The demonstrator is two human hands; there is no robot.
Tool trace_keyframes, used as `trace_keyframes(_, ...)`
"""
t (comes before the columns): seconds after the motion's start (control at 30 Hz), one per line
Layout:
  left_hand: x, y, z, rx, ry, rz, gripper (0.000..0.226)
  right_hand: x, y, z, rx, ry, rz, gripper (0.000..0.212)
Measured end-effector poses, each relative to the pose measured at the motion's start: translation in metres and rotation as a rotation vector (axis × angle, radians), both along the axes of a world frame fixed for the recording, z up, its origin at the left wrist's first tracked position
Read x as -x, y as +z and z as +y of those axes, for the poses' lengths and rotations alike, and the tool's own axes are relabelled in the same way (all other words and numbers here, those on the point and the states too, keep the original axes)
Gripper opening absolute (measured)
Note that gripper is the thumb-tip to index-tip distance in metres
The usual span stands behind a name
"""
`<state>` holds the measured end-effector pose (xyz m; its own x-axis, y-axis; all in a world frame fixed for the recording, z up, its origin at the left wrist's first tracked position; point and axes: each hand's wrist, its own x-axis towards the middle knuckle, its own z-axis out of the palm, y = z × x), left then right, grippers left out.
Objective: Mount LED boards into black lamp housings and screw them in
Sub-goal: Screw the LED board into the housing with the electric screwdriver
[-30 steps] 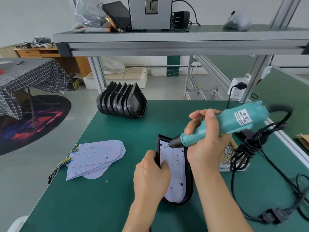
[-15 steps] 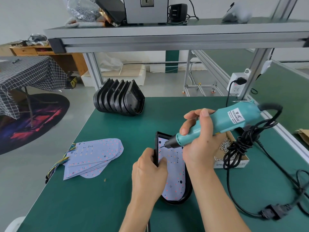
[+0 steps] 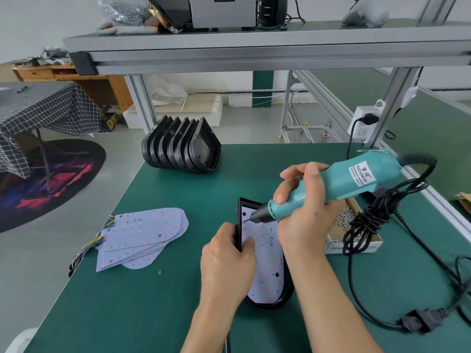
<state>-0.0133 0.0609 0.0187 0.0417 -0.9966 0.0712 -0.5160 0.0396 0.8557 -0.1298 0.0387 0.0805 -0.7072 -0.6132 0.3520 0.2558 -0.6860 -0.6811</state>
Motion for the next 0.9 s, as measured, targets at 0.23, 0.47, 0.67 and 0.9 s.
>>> trace_keyframes(0.23,0.002,0.000,0.003,0.020,0.014,-0.007,0.028,-0.004,0.005,0.001,-0.061,-0.094,-0.035,0.018)
trace_keyframes(0.47,-0.001,0.000,0.005,0.036,0.019,-0.047,0.035,-0.010,0.002,0.003,-0.069,-0.116,-0.027,0.019)
trace_keyframes(0.67,0.003,0.001,0.005,0.046,0.029,-0.087,0.039,-0.010,0.005,0.005,-0.043,-0.109,0.020,0.022)
trace_keyframes(0.9,0.002,0.001,0.006,0.040,0.032,-0.099,0.040,-0.012,0.004,0.007,-0.053,-0.113,-0.002,0.025)
